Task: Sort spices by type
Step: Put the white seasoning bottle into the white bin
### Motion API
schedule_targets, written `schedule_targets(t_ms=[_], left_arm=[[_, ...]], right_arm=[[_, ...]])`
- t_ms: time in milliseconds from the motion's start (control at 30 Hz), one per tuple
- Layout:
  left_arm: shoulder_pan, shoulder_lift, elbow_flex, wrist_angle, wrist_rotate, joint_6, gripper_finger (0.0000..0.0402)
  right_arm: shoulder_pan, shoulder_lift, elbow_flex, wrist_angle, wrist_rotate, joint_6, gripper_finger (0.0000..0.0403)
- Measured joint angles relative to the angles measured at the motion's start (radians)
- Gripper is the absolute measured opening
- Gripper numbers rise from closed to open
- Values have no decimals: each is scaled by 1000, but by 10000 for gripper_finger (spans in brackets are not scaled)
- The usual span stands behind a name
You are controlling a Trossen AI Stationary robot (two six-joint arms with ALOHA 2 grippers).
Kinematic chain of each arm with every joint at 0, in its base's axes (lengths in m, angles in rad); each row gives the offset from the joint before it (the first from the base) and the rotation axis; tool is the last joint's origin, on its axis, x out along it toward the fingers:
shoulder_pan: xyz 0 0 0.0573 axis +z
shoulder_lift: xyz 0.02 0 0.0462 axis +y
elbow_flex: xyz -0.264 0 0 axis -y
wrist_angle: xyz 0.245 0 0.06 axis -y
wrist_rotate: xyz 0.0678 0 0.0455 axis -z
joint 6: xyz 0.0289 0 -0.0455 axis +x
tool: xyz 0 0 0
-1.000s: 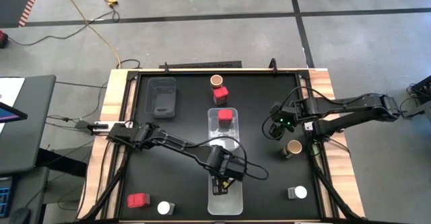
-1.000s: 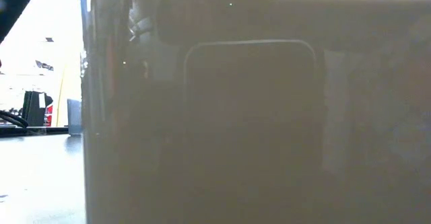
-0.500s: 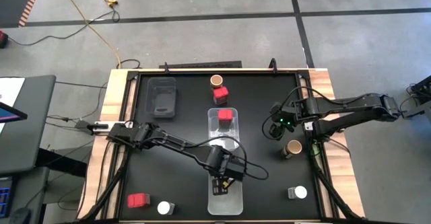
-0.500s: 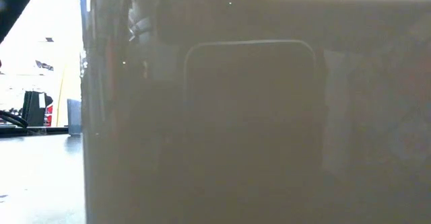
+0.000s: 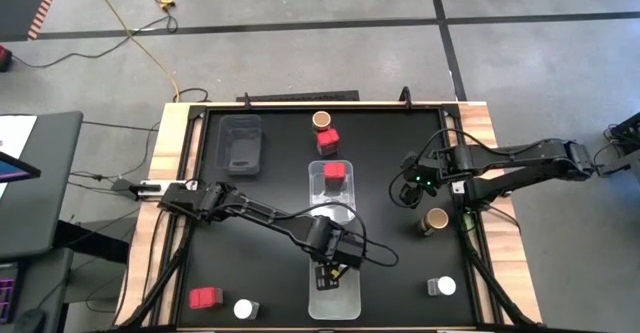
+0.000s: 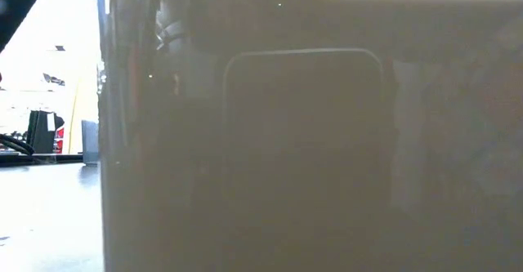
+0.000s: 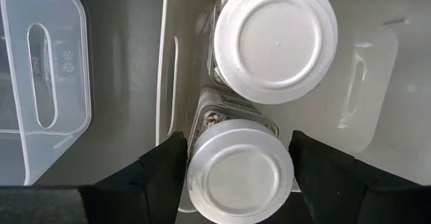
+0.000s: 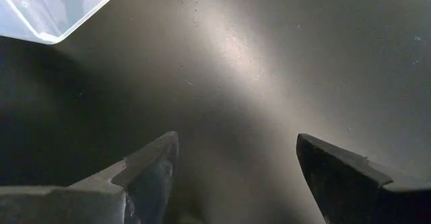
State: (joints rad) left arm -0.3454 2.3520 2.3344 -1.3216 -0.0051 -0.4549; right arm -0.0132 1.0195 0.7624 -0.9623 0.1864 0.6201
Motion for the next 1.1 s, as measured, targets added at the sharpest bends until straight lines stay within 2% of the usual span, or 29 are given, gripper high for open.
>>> schedule_targets(t_ms=[367,767,1100], left_arm=[[0,0,0,0,0,12,249],[0,0,0,-5,-1,209,249],[-13,6,0,-3,-12,268,249]], right_arm=[[0,0,0,0,0,0,329],[0,0,0,0,0,0,329],[0,0,0,1,0,0,329]])
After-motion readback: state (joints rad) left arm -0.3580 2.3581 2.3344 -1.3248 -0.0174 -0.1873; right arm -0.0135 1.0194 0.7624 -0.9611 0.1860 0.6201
